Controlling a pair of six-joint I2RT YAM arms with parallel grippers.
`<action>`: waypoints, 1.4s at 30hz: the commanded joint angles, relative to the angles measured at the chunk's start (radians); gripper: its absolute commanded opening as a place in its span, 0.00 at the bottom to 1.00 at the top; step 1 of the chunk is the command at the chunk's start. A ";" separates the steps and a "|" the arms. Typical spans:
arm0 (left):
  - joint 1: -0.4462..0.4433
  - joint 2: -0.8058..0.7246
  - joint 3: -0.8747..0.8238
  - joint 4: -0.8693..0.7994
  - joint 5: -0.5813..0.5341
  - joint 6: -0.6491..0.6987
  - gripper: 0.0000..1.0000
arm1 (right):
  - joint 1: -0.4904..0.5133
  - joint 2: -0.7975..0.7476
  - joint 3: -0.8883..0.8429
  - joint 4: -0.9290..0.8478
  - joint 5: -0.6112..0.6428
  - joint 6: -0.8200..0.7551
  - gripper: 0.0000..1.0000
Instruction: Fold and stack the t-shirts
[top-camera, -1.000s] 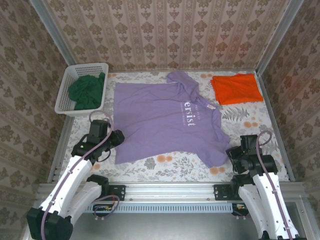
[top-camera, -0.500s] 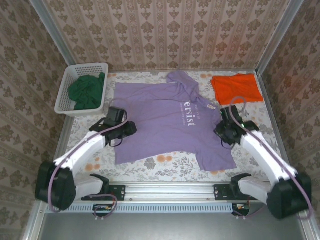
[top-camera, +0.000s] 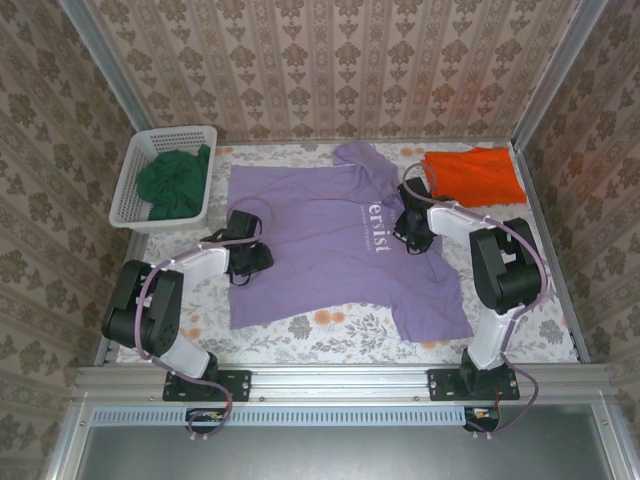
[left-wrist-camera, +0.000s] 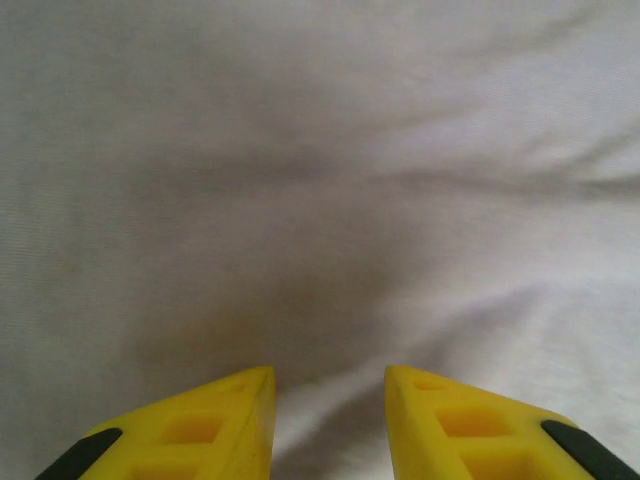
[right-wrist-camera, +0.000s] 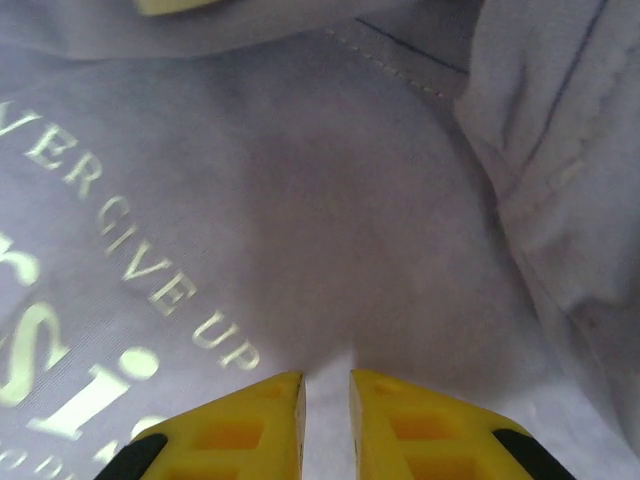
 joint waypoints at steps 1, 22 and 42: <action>0.027 0.040 -0.021 0.027 -0.016 -0.002 0.34 | -0.037 0.022 0.015 0.008 0.005 -0.005 0.21; 0.098 0.071 -0.026 -0.001 -0.066 0.011 0.30 | -0.327 -0.129 -0.177 0.040 -0.039 -0.008 0.31; 0.081 -0.008 -0.035 -0.005 -0.079 0.020 0.33 | -0.167 -0.156 0.060 0.064 -0.143 -0.261 0.51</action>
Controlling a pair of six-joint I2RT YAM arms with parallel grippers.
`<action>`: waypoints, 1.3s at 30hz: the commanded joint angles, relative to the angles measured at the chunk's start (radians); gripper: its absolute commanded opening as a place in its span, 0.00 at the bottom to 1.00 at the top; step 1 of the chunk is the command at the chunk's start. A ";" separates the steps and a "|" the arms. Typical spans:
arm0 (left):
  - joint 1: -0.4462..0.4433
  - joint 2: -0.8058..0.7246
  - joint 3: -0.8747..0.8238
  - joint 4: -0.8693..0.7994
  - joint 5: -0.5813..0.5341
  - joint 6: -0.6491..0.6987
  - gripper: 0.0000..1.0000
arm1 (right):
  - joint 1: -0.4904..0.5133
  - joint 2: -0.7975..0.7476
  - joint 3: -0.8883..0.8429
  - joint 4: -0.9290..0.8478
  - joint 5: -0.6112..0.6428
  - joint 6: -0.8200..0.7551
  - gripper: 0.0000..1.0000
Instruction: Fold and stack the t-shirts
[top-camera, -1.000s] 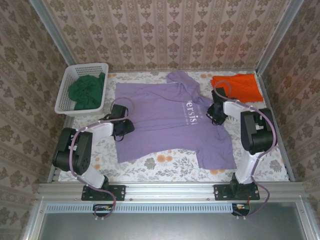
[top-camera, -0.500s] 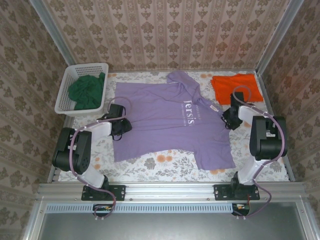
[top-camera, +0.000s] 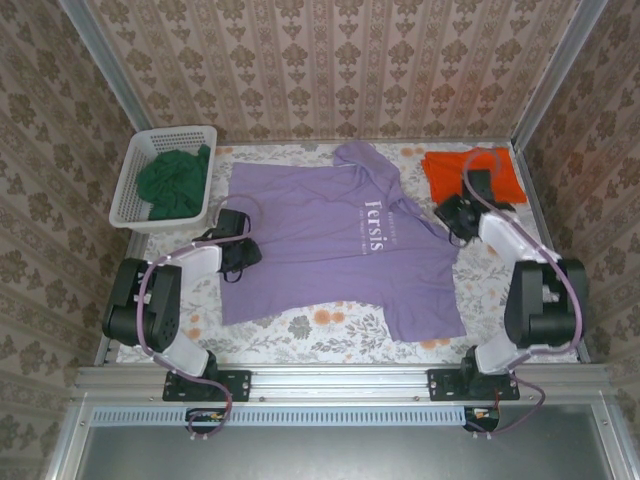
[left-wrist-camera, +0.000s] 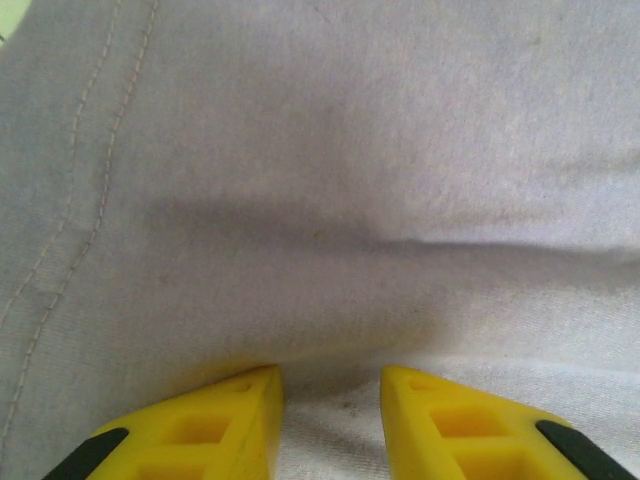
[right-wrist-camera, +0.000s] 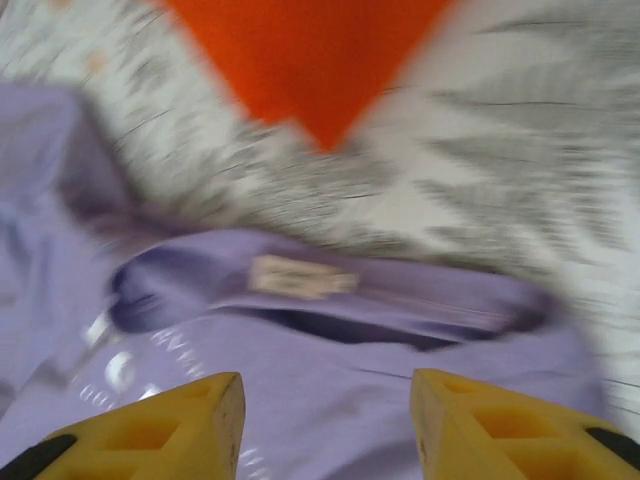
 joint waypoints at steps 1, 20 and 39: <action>0.002 -0.020 -0.027 -0.065 -0.027 0.018 0.33 | 0.094 0.148 0.200 -0.097 -0.009 -0.138 0.54; -0.019 -0.022 -0.020 -0.054 -0.021 0.021 0.34 | 0.172 0.541 0.645 -0.180 0.127 -0.402 0.56; -0.023 -0.019 -0.022 -0.055 -0.043 0.018 0.34 | 0.137 0.614 0.724 -0.151 0.106 -0.444 0.05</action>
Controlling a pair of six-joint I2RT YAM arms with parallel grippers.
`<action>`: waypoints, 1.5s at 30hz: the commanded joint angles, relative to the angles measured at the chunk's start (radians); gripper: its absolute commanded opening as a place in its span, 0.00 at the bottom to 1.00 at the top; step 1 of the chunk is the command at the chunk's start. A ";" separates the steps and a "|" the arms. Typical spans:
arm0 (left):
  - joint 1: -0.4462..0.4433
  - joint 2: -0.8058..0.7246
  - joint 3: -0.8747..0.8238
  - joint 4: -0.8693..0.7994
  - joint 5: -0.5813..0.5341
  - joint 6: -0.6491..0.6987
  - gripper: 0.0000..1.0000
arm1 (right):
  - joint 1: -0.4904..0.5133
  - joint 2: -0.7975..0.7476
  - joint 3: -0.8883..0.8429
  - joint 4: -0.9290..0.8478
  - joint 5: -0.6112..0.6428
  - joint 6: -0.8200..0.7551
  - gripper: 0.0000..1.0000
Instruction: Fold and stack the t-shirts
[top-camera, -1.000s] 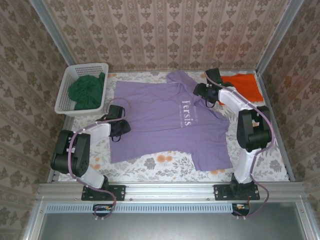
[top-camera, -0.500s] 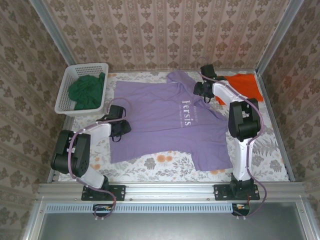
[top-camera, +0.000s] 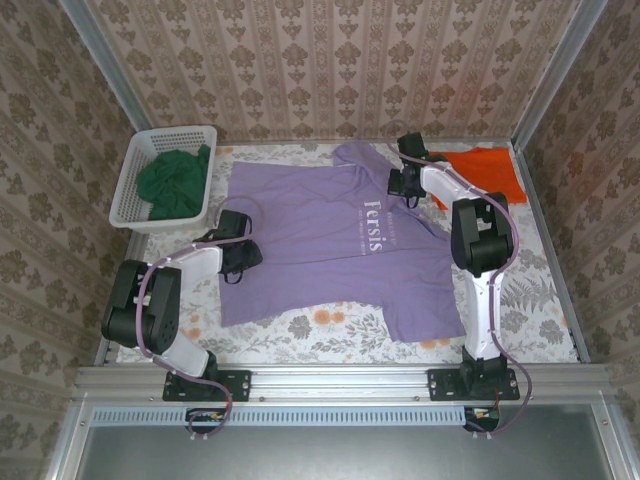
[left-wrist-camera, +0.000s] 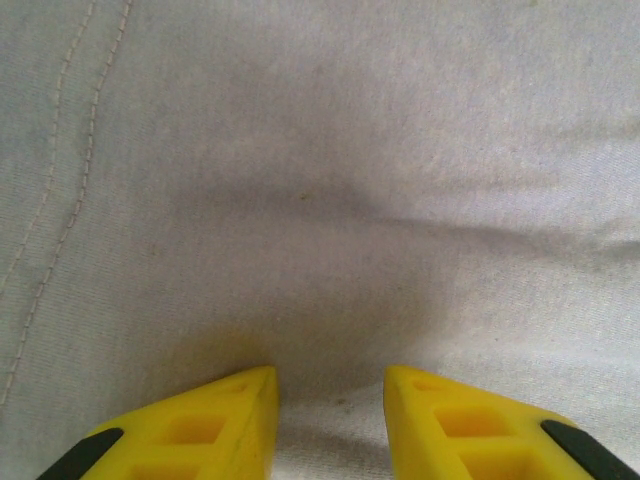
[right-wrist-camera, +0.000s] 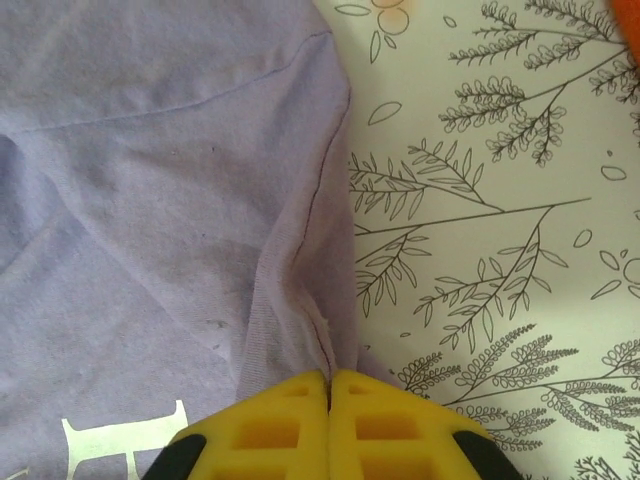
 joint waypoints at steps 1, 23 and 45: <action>-0.007 -0.009 -0.017 -0.043 -0.037 0.013 0.34 | -0.033 -0.013 0.040 0.023 0.019 -0.011 0.04; -0.010 -0.042 -0.027 -0.053 -0.097 0.013 0.33 | -0.169 0.129 0.290 -0.112 -0.021 0.058 0.26; -0.148 -0.431 -0.022 -0.339 -0.094 -0.010 0.72 | -0.117 -0.826 -0.866 0.100 -0.183 0.469 0.55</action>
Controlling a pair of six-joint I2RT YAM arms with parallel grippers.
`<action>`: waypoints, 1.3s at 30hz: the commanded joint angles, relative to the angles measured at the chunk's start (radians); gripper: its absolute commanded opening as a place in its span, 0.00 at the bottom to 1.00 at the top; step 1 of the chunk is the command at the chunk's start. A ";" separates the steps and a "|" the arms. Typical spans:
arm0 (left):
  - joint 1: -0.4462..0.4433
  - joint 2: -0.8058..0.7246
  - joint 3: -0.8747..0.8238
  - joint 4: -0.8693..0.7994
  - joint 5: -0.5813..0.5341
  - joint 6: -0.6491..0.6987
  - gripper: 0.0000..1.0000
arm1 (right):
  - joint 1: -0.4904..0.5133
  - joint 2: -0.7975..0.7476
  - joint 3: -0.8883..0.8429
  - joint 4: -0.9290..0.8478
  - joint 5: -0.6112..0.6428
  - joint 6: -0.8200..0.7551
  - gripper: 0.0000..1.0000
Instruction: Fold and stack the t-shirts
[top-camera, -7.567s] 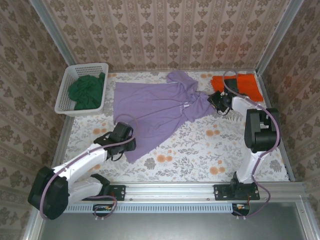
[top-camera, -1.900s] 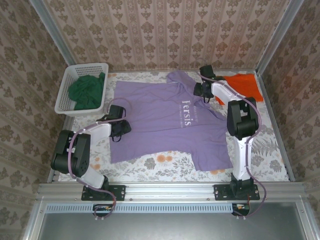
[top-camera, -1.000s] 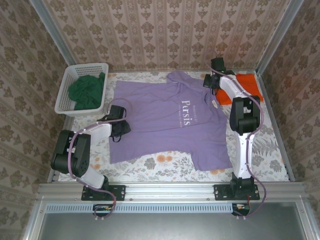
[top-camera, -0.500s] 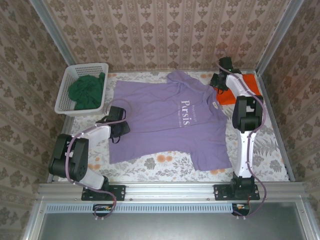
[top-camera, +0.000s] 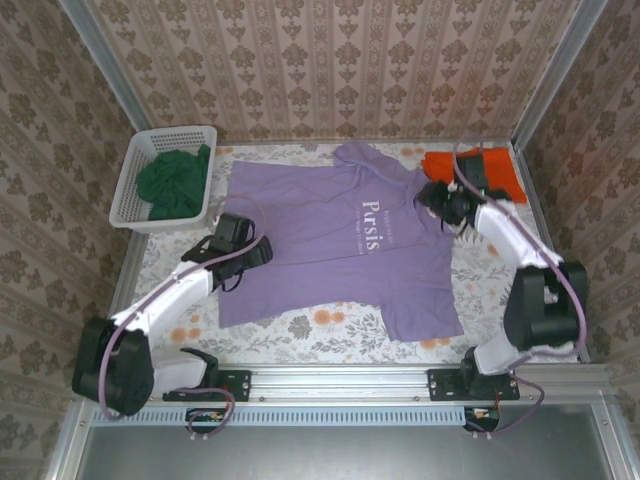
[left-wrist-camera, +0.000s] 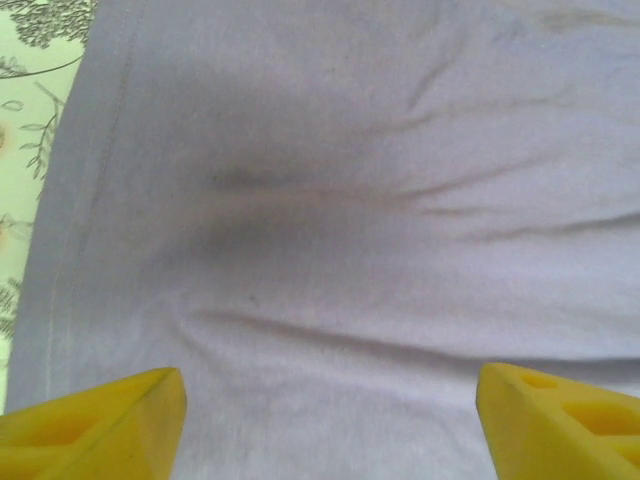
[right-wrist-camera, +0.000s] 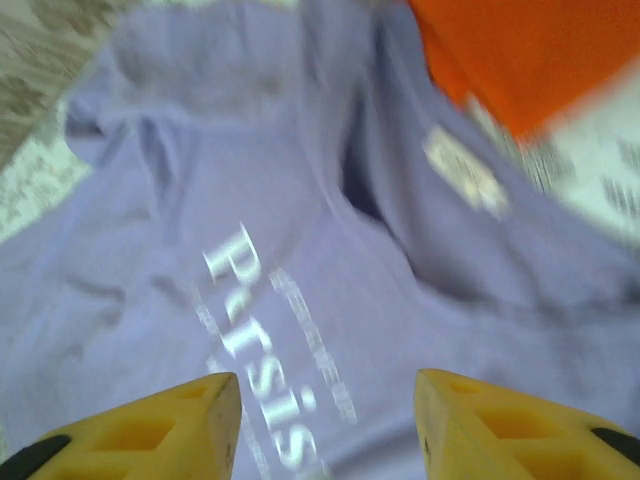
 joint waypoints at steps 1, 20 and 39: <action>-0.010 -0.114 -0.020 -0.197 0.019 -0.031 0.70 | 0.012 -0.161 -0.231 -0.049 0.040 0.092 0.56; -0.107 -0.296 -0.232 -0.569 0.041 -0.462 0.41 | 0.096 -0.569 -0.515 -0.340 0.046 0.123 0.56; 0.116 -0.299 -0.305 -0.427 0.027 -0.409 0.46 | 0.131 -0.492 -0.503 -0.293 0.007 0.081 0.56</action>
